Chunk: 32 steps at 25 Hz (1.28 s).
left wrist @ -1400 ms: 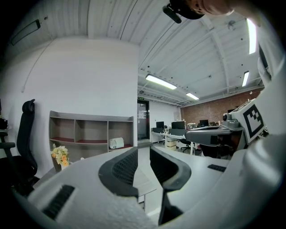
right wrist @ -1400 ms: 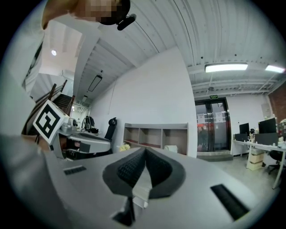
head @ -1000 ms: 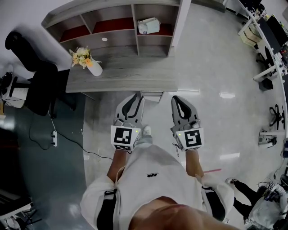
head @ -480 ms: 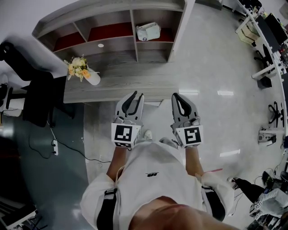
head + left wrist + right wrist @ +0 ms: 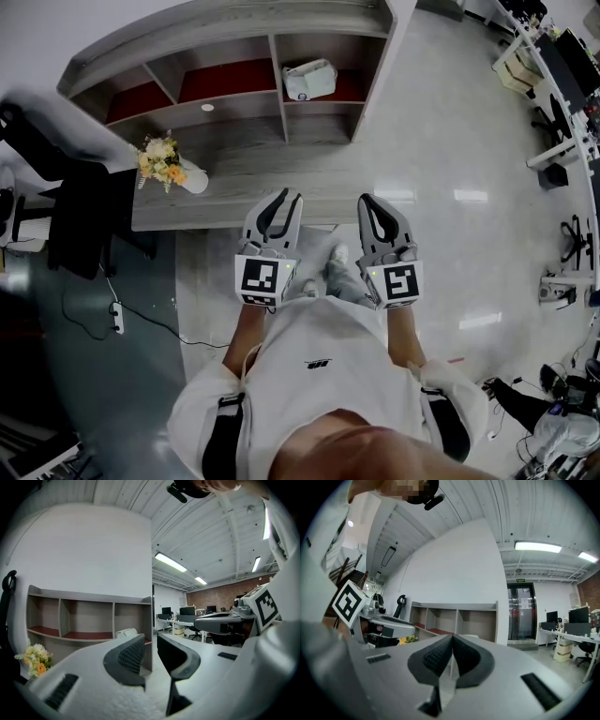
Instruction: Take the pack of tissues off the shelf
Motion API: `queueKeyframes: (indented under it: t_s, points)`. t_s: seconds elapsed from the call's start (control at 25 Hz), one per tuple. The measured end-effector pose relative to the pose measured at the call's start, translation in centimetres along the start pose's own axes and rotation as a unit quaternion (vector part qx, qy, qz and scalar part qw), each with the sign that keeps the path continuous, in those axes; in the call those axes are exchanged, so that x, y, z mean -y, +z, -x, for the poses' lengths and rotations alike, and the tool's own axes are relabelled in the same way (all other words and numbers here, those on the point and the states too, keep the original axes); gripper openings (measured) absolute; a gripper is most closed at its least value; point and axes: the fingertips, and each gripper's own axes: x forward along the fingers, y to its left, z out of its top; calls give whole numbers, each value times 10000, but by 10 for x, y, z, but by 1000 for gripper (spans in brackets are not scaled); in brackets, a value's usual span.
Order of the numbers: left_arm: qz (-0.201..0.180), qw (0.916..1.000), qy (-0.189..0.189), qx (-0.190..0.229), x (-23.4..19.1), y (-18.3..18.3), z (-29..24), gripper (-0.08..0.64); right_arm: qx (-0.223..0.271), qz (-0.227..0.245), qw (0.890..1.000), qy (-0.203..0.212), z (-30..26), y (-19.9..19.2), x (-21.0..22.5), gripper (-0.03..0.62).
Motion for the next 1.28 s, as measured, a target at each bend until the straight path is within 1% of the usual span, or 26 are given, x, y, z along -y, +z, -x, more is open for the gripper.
queueKeyframes:
  t_s: [0.24,0.32,0.44,0.64,0.88,1.0,1.12,1.28]
  points:
    - [6,9999,91,-55,-11,-4,-34,97,-89,-22,9999,59,-29,-6,22,26]
    - [17,9999,115,-82,-14,-6,-47,97,-86,-32,9999,144,-41,-10,29,26]
    - [21,9998,157,-133,-18,-9,-68,97,60,-59,9994,348,-60,-10,37,26]
    - [68,9994,257,-221,-27,-14,-103,97,62,-40,9988,490,-87,-14,59,26]
    - [107,9986,416,-309,-35,-15,-139,97,14,-61,9978,659,-117,-19,86,26]
    - [112,9981,504,-345,-37,-14,-154,97,-165,-64,9971,736,-128,-27,100,26]
    - [95,9974,594,-399,-39,-14,-169,97,-5,-69,9964,845,-141,-23,111,26]
    - [118,9959,763,-482,-43,-18,-186,97,-37,-102,9952,971,-154,-28,123,26]
